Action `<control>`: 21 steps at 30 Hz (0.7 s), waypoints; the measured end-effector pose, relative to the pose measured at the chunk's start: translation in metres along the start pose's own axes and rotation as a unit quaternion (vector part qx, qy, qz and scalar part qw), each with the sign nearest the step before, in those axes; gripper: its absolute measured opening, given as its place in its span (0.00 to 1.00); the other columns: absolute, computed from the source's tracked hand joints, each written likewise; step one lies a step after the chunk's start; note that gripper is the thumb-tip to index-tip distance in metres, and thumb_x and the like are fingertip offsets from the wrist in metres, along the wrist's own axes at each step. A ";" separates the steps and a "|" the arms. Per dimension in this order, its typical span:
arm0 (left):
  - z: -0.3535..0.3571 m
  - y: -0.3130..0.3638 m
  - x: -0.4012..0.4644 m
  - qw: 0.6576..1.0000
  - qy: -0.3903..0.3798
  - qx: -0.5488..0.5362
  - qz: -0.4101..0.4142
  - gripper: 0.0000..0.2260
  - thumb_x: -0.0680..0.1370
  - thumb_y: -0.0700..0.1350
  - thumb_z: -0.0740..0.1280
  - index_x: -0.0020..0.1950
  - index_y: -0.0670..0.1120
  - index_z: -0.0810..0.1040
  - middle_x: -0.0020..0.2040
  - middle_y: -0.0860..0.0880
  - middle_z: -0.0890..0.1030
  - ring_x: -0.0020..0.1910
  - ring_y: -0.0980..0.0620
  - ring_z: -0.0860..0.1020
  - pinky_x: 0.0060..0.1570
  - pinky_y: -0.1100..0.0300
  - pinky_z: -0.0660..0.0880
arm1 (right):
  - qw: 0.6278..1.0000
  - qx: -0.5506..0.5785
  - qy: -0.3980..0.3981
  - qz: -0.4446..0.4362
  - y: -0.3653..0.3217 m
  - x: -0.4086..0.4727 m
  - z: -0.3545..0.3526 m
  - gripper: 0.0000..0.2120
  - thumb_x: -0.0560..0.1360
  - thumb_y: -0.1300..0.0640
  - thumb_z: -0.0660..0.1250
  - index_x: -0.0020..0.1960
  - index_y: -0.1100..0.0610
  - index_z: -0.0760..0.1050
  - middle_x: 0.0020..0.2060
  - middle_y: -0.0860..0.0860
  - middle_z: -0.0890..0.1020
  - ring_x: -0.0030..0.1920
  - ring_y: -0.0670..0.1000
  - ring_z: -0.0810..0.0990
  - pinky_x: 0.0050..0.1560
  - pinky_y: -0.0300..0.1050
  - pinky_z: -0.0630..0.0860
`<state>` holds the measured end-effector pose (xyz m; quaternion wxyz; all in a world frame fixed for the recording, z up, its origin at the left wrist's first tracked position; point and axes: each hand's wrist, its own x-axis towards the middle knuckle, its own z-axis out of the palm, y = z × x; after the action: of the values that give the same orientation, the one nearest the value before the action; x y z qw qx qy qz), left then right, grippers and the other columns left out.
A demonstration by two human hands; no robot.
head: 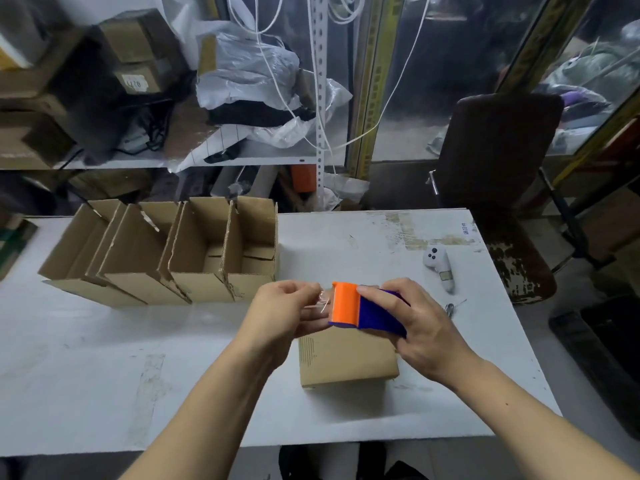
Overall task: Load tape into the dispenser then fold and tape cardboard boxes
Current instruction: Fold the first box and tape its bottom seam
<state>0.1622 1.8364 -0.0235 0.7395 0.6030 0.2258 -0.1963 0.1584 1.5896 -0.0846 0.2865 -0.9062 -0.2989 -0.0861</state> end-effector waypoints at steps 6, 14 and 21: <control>-0.012 -0.032 0.011 0.993 -0.014 -0.104 -0.054 0.08 0.82 0.39 0.69 0.54 0.33 0.81 0.43 0.42 0.86 0.42 0.45 0.86 0.47 0.52 0.85 | 0.999 -0.008 -0.038 -0.005 0.006 -0.004 0.003 0.40 0.72 0.70 0.71 0.79 0.46 0.68 0.62 0.48 0.71 0.59 0.49 0.70 0.58 0.31 0.67; -0.016 -0.077 0.018 0.974 0.181 0.098 0.097 0.08 0.83 0.42 0.69 0.46 0.44 0.86 0.39 0.48 0.87 0.39 0.50 0.87 0.39 0.59 0.84 | 0.990 -0.081 -0.103 -0.053 0.009 0.008 0.032 0.34 0.74 0.62 0.62 0.79 0.46 0.69 0.54 0.54 0.75 0.49 0.55 0.74 0.49 0.45 0.72; -0.027 -0.090 0.027 0.974 0.207 0.071 0.058 0.06 0.81 0.42 0.71 0.46 0.45 0.86 0.37 0.49 0.87 0.37 0.51 0.86 0.40 0.56 0.85 | 0.985 -0.094 -0.126 -0.070 0.013 0.015 0.038 0.33 0.75 0.60 0.51 0.78 0.46 0.71 0.50 0.56 0.77 0.44 0.57 0.74 0.42 0.52 0.77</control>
<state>0.1315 1.8449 -0.1158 0.6419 0.6937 0.3242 -0.0399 0.1772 1.6106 -0.1172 0.1536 -0.9094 -0.3861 -0.0183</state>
